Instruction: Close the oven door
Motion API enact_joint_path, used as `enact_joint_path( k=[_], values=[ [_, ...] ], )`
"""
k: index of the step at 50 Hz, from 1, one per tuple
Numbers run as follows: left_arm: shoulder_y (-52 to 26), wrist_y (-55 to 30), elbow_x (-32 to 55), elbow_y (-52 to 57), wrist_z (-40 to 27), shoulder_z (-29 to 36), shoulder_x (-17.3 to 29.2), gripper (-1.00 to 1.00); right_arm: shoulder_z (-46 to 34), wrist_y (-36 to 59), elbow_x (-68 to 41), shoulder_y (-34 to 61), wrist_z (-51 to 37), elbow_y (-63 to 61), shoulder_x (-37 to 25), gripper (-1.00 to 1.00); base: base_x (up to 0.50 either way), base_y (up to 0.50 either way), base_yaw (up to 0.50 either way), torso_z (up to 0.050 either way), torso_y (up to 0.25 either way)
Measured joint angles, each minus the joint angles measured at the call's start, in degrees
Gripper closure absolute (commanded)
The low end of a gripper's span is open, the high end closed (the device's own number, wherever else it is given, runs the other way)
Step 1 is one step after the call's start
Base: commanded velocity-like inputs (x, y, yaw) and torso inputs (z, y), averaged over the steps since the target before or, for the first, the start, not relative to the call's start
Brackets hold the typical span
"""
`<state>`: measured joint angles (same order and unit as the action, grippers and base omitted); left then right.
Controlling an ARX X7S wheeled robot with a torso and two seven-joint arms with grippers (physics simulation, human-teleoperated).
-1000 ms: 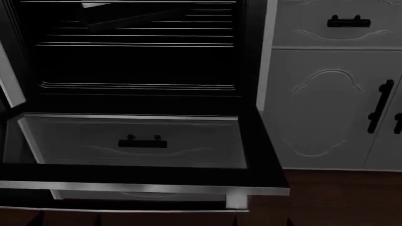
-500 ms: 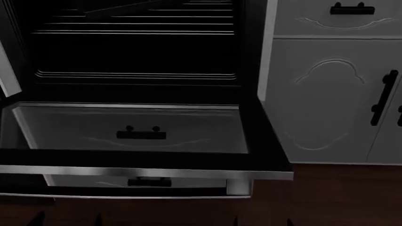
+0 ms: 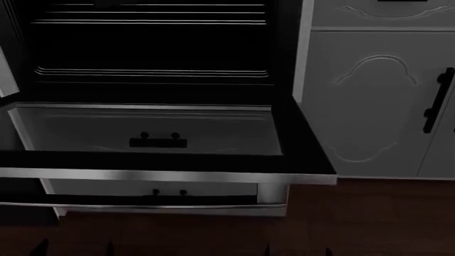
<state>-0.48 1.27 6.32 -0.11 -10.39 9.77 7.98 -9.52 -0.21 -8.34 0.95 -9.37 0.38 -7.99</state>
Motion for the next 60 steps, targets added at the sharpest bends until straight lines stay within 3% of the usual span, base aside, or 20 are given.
enact_joint_path(
  k=[60],
  values=[
    [-0.3,0.5,1.1,-0.1,-2.3,2.6,1.9,-1.00,-2.5,-0.2,-1.3,0.6,-2.3,0.6,-1.8,-1.00,0.00,0.00,0.00,-0.050,0.000]
  ],
)
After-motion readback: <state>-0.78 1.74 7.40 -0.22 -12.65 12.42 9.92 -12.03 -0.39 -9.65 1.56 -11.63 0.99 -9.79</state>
